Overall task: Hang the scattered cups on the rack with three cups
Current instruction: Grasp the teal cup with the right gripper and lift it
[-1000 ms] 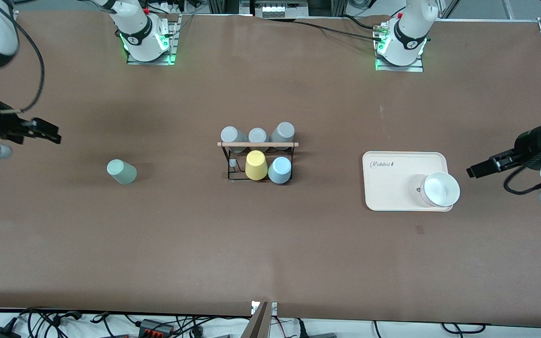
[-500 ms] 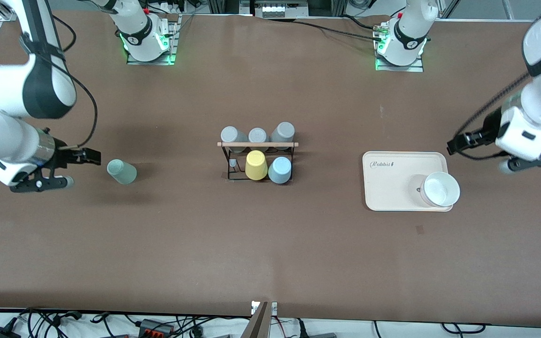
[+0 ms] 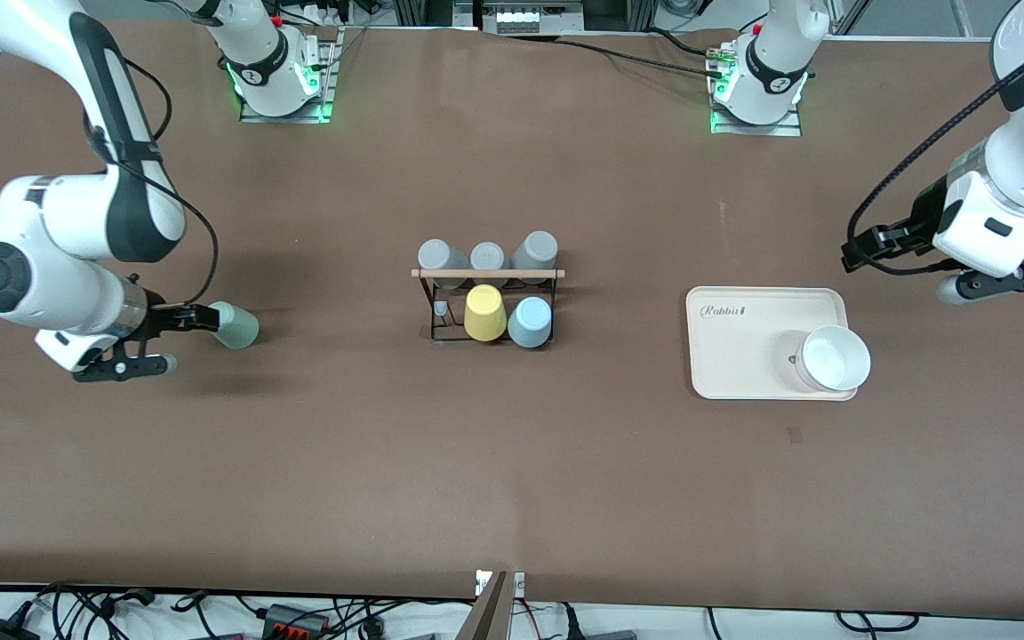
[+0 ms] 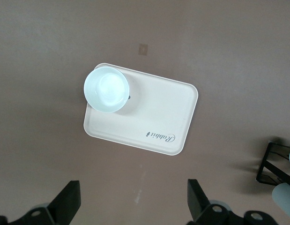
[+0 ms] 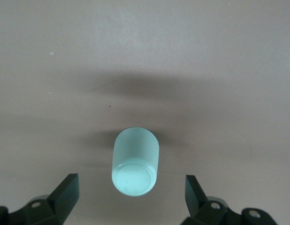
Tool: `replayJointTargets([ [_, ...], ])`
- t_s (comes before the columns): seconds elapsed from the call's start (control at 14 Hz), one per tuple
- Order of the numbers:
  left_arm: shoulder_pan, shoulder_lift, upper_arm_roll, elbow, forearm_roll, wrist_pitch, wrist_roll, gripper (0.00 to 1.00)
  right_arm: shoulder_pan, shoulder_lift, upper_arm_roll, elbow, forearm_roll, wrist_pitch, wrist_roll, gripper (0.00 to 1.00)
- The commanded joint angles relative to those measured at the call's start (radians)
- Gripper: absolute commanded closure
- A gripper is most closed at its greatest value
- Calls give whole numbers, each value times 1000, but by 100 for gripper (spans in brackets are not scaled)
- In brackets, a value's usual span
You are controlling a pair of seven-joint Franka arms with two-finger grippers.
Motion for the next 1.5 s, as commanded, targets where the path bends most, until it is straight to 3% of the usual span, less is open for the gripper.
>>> replayJointTargets([
  [0.0, 15, -17, -13, 5, 27, -4, 41, 0, -8, -23, 4, -99, -8, 102, 24, 0],
  [0.36, 18, -18, -12, 2, 44, -7, 169, 0, -8, -7, 4, -245, -8, 329, 59, 0],
  [1.0, 47, -17, -1, 3, 31, -3, 183, 0, -18, 26, 4, -257, -6, 322, 58, 0],
  [1.14, 43, -18, -23, 3, 41, -4, 173, 0, -18, 26, 4, -246, -6, 308, 56, 52],
  [1.21, 50, -15, -23, 3, 42, -3, 173, 0, -18, 25, 4, -230, -6, 297, 52, 69],
  [1.29, 58, -15, -18, 5, 33, -1, 181, 0, -18, 22, 5, -198, -6, 258, 50, 78],
  [1.43, 52, -18, -26, 3, 33, -6, 170, 0, -9, 23, 5, -78, 1, 108, 50, 81],
])
